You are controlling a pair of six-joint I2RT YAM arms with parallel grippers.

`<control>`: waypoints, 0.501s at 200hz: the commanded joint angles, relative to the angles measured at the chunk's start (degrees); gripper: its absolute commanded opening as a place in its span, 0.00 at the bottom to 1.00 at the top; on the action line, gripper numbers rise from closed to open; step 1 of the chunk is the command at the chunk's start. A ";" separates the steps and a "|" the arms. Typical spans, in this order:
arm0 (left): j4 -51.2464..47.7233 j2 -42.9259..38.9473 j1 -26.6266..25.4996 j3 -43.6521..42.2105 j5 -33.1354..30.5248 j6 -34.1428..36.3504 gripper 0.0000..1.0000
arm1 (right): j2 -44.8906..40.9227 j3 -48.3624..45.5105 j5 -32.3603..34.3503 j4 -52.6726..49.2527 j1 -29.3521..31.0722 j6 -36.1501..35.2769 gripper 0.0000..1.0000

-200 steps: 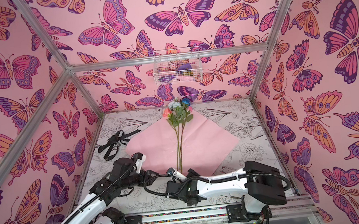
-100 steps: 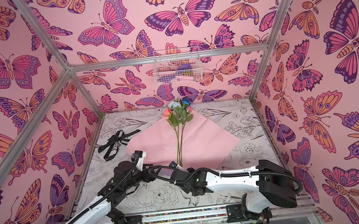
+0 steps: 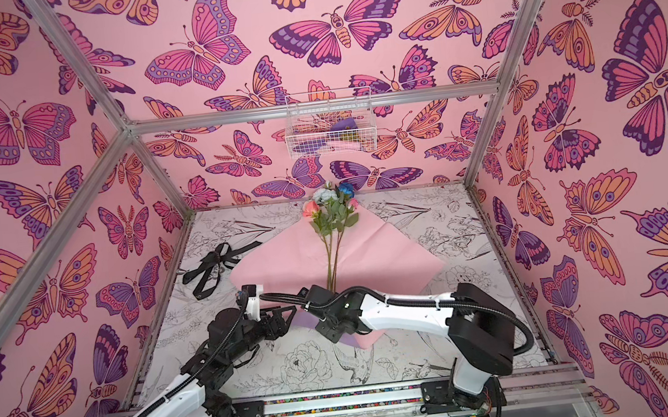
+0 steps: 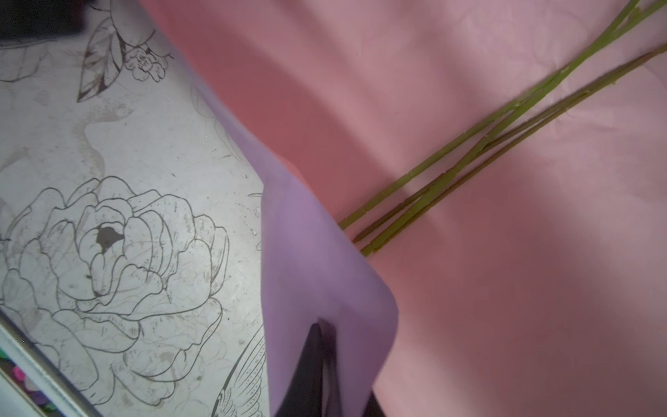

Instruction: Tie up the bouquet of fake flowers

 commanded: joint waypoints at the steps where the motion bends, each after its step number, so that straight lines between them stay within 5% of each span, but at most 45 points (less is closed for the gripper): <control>1: 1.04 -2.31 0.12 -2.85 -2.44 -4.10 0.73 | 4.55 4.75 -2.05 -6.46 -1.44 -6.90 0.10; 100: -6.47 -11.24 -0.23 -6.20 -3.28 -7.98 0.65 | 14.09 19.19 -7.33 -11.04 -8.10 -16.96 0.12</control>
